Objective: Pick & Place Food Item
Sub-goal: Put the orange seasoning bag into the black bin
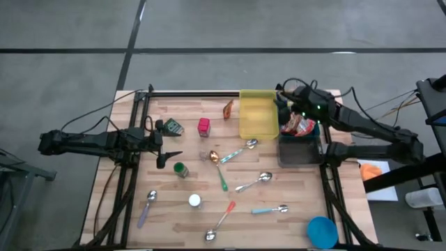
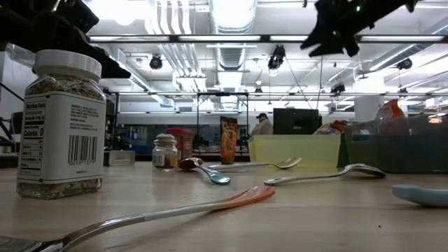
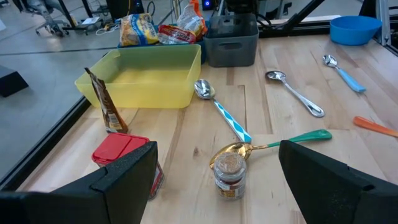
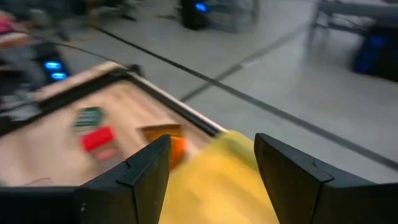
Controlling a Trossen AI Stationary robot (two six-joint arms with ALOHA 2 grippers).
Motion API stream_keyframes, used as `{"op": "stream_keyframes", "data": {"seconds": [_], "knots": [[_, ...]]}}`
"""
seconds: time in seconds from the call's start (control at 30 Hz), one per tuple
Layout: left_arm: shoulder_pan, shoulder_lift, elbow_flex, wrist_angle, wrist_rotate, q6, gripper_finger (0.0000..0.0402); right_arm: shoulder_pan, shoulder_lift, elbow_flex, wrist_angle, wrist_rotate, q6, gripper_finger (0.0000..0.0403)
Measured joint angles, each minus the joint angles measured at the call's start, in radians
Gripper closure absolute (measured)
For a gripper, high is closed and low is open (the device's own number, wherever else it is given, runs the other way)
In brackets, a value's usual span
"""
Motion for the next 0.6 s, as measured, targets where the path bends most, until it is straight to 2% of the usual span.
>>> {"op": "stream_keyframes", "data": {"seconds": [0.3, 0.6], "knots": [[0.000, 0.000, 0.000, 0.000, 0.000, 0.000, 0.0061, 0.308, -0.018, -0.002, 0.065, 0.027, -0.123, 0.0174], [0.000, 0.000, 0.000, -0.001, 0.000, 0.000, 0.0061, 0.599, -0.020, -0.118, 0.324, 0.330, -0.243, 0.0174]]}}
